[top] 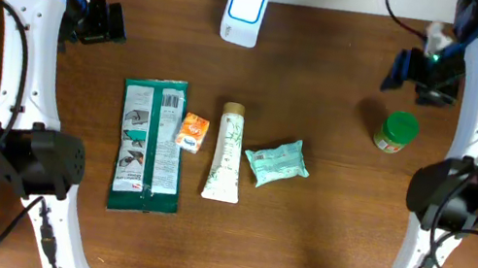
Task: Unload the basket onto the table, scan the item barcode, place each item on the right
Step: 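Place the jar at the right side and reach toward the mint packet, then grasp the mint-green packet with the right gripper and lift it to the scanner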
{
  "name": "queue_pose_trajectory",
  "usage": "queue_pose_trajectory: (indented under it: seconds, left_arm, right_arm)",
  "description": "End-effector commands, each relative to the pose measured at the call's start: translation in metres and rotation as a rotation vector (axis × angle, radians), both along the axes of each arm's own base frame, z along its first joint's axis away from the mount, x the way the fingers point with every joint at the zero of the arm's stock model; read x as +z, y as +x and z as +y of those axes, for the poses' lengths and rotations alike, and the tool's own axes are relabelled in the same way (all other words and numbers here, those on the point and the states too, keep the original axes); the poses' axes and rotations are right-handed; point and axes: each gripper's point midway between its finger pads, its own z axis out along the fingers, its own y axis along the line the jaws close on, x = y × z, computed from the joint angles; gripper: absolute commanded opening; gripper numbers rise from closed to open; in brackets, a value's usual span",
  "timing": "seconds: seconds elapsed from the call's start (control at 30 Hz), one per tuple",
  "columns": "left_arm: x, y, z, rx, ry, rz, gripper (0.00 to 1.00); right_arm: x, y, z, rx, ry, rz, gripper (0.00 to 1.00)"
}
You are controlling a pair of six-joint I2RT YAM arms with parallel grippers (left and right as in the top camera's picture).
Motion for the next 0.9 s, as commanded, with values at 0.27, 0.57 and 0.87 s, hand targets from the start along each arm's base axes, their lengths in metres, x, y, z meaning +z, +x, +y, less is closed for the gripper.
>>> queue_pose_trajectory:
  seconds: [0.27, 0.57, 0.87]
  left_arm:
    - [0.007, 0.000, 0.001, 0.006, -0.005, -0.021, 0.99]
    - [0.007, 0.000, 0.001, 0.006, -0.006, -0.021, 1.00]
    - [0.007, 0.001, 0.001, 0.006, -0.005, -0.022, 0.99]
  right_arm:
    - [0.021, -0.091, 0.128, 0.314, 0.110, 0.111, 0.68]
    - [-0.135, -0.100, 0.152, 0.287, 0.210, 0.163, 0.59]
    - [-0.180, -0.123, 0.157, 0.275, 0.255, 0.281, 0.45]
